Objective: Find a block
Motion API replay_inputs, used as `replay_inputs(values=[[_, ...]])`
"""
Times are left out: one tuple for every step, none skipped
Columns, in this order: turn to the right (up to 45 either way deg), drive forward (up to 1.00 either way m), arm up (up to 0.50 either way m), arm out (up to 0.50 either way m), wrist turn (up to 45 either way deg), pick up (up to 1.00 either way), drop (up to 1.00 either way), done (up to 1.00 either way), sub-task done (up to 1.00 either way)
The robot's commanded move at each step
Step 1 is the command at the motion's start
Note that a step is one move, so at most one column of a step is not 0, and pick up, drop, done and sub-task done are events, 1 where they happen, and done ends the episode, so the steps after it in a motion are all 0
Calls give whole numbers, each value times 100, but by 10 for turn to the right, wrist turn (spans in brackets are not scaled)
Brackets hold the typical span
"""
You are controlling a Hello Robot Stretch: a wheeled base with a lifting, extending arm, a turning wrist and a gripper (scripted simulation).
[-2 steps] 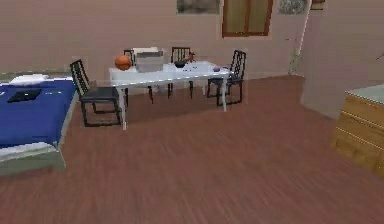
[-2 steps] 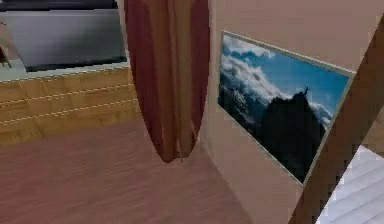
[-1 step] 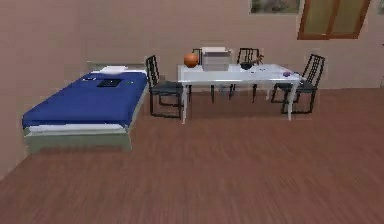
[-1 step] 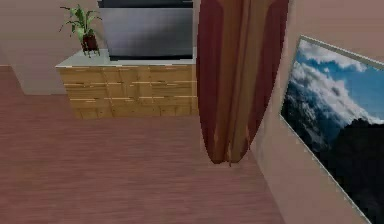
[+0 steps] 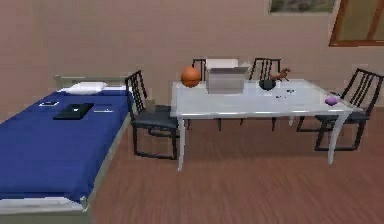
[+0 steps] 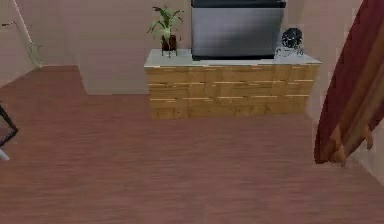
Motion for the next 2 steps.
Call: replay_inputs(values=[[0,100,0,0,0,0,0,0,0],[-390,0,0,0,0,0,0,0,0]])
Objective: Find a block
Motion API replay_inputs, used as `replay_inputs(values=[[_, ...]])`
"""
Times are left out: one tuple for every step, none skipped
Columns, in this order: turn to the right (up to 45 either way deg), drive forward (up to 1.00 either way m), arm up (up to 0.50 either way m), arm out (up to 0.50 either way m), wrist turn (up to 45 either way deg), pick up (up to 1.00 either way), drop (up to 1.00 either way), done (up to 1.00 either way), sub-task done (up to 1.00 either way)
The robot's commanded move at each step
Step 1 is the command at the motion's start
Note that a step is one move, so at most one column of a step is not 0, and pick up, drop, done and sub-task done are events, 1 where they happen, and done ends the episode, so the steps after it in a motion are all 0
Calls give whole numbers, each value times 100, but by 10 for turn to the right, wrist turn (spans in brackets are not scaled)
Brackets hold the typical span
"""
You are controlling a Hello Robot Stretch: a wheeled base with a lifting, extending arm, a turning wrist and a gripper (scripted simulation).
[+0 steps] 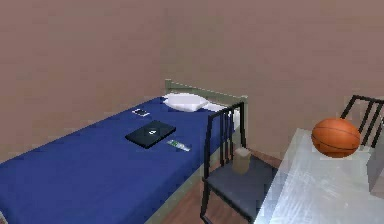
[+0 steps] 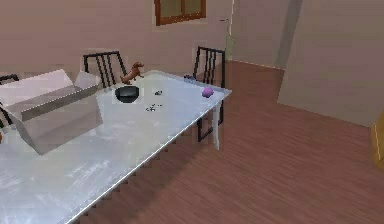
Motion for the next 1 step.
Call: replay_inputs(values=[[0,5,0,0,0,0,0,0,0]])
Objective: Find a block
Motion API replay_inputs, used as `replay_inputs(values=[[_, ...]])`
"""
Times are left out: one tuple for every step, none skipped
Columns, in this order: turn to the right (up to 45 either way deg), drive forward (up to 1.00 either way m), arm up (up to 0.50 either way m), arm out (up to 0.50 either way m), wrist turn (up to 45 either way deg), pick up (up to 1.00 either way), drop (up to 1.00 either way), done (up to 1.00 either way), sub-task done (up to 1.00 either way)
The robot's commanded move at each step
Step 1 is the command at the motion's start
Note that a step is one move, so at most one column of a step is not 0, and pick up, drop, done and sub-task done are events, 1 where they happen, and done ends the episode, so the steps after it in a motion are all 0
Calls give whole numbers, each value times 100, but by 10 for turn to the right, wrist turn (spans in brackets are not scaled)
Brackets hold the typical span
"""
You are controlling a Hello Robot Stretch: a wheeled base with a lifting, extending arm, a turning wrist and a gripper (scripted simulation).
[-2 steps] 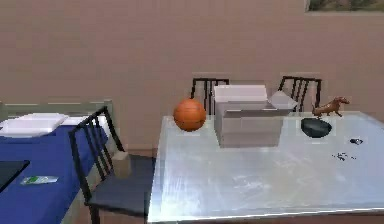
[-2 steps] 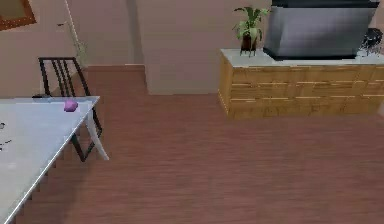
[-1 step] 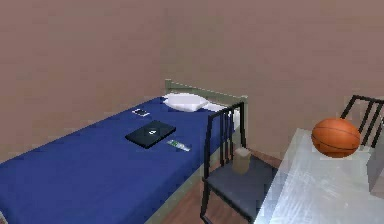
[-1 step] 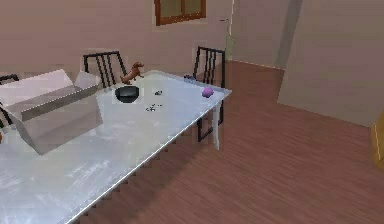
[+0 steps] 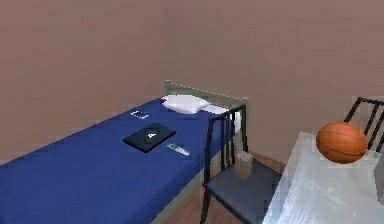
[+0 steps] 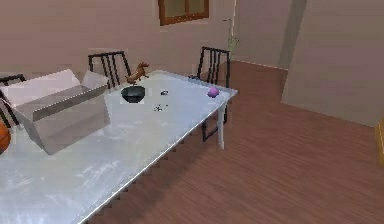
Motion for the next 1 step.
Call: replay_inputs(values=[[150,0,0,0,0,0,0,0,0]])
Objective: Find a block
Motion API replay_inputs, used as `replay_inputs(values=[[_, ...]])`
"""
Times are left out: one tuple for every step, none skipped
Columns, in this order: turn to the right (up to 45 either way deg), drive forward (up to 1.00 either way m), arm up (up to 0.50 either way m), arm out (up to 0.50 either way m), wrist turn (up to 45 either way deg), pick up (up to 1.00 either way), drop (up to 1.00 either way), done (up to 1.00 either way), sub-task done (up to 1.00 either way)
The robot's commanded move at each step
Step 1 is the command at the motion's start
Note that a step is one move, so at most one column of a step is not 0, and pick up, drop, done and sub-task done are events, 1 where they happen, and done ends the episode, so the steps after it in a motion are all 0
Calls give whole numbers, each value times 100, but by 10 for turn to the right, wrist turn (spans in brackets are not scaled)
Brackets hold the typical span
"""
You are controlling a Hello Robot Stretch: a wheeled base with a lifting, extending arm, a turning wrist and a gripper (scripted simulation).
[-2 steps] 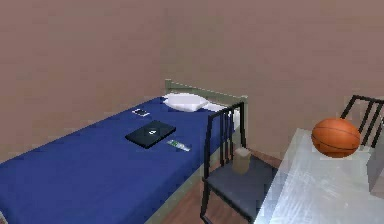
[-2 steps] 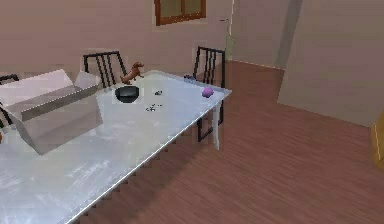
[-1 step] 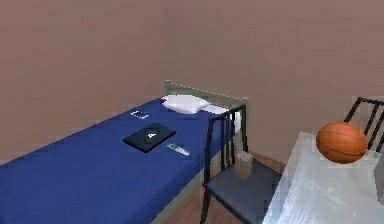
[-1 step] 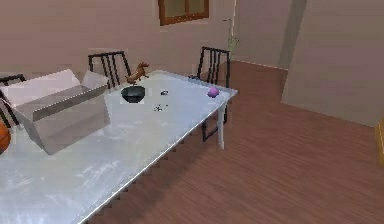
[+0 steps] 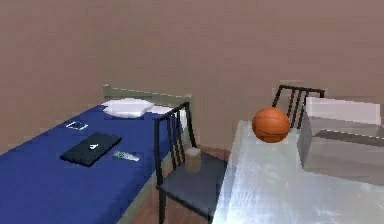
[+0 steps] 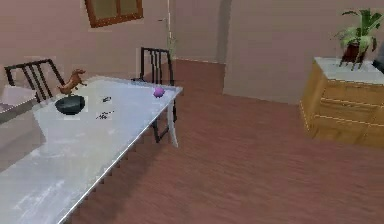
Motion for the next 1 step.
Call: replay_inputs(values=[[0,0,0,0,0,0,0,100,0]])
